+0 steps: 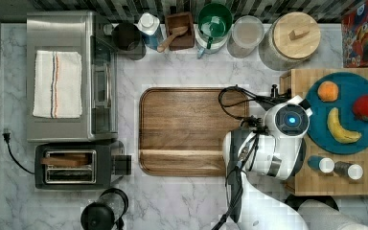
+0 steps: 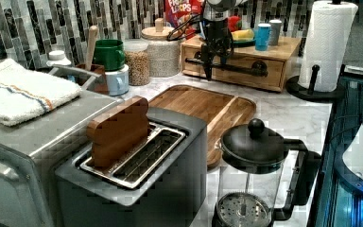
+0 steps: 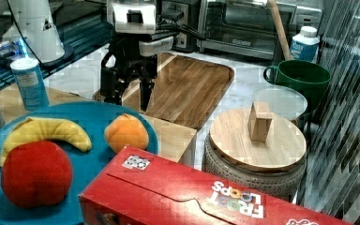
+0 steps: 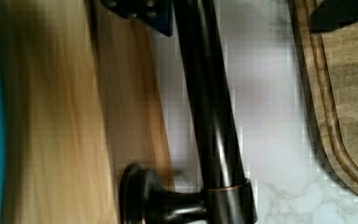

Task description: Open the drawer.

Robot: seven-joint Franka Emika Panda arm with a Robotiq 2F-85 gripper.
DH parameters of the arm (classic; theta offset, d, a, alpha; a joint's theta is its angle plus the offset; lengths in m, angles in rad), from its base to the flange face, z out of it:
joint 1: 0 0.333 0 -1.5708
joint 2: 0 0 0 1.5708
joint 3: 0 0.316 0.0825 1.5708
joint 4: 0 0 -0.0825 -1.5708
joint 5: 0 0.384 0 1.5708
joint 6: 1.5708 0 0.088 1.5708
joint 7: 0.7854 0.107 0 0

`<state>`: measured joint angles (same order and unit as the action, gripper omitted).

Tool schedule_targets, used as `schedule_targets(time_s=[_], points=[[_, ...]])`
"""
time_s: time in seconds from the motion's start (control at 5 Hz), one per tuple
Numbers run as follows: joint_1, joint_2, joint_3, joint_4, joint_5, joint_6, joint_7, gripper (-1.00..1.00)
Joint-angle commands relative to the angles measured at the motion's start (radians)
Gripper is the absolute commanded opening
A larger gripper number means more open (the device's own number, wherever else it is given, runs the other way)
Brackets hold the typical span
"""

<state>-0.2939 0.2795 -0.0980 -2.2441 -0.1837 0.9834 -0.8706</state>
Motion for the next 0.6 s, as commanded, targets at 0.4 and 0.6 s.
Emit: schedule_targets(time_s=[0.4,0.6], points=[[0.111,-0.052,0.104,-0.067,0.023,0.066,0.108,1.0],[0.159,-0.034,0.117,-0.07,-0.01,0.081,0.173,1.0]])
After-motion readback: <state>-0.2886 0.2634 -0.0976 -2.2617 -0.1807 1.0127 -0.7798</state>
